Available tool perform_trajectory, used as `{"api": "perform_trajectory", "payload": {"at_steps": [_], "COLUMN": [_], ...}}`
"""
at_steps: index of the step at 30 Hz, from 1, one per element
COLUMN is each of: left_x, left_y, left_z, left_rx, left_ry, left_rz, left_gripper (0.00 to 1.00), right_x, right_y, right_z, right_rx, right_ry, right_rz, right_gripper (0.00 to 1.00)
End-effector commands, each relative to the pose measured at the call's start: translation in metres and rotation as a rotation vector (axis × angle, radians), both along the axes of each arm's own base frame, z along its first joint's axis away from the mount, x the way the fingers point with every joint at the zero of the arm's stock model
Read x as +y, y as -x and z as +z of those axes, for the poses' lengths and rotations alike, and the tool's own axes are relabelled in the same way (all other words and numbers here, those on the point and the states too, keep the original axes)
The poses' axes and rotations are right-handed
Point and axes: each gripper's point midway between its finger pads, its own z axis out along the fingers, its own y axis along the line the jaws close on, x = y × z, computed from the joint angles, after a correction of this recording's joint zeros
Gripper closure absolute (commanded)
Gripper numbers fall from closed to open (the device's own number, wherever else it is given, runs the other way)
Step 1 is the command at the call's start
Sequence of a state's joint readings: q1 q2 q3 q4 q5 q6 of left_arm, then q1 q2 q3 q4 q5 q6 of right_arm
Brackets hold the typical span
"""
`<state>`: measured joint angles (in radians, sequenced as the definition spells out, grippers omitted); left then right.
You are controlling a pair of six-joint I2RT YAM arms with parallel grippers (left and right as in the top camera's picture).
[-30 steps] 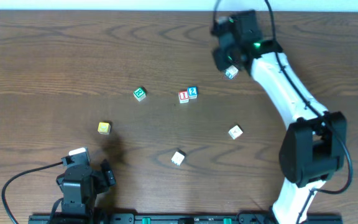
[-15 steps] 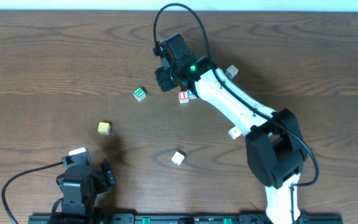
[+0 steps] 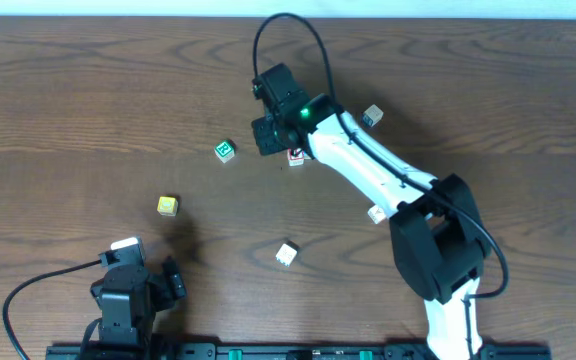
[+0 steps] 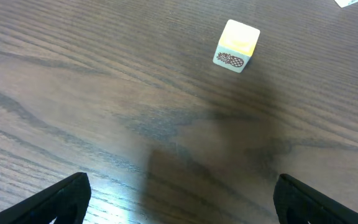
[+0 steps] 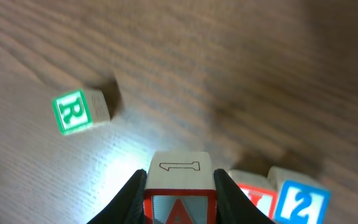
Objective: Spell out Ai2
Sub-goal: 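Carry the red 'A' block left and lower it beside the red 'I'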
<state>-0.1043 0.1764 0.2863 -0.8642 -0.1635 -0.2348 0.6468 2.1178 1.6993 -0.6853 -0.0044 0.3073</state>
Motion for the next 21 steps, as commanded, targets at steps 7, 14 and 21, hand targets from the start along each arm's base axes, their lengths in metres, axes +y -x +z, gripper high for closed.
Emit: {"api": "perform_trajectory", "payload": {"at_steps": [7,14,21], "left_x": [0.001,0.001,0.001], "left_y": [0.002,0.002,0.002], "left_z": [-0.002,-0.002,-0.002], "left_rx": [0.009,0.009,0.009], "left_ry": [-0.008,-0.008,-0.008], "left_rz": [-0.002,-0.002,-0.002], "left_gripper": [0.05,0.05,0.05], "right_x": [-0.005,-0.010,-0.012], "right_y": [0.010,0.017,0.014], "right_z": [-0.028,-0.049,-0.049], "right_rx": [0.042,0.094,0.077], "right_ry": [0.092,0.127,0.141], "right_rz": [-0.020,-0.031,-0.040], "right_gripper": [0.98,0.98,0.98]}}
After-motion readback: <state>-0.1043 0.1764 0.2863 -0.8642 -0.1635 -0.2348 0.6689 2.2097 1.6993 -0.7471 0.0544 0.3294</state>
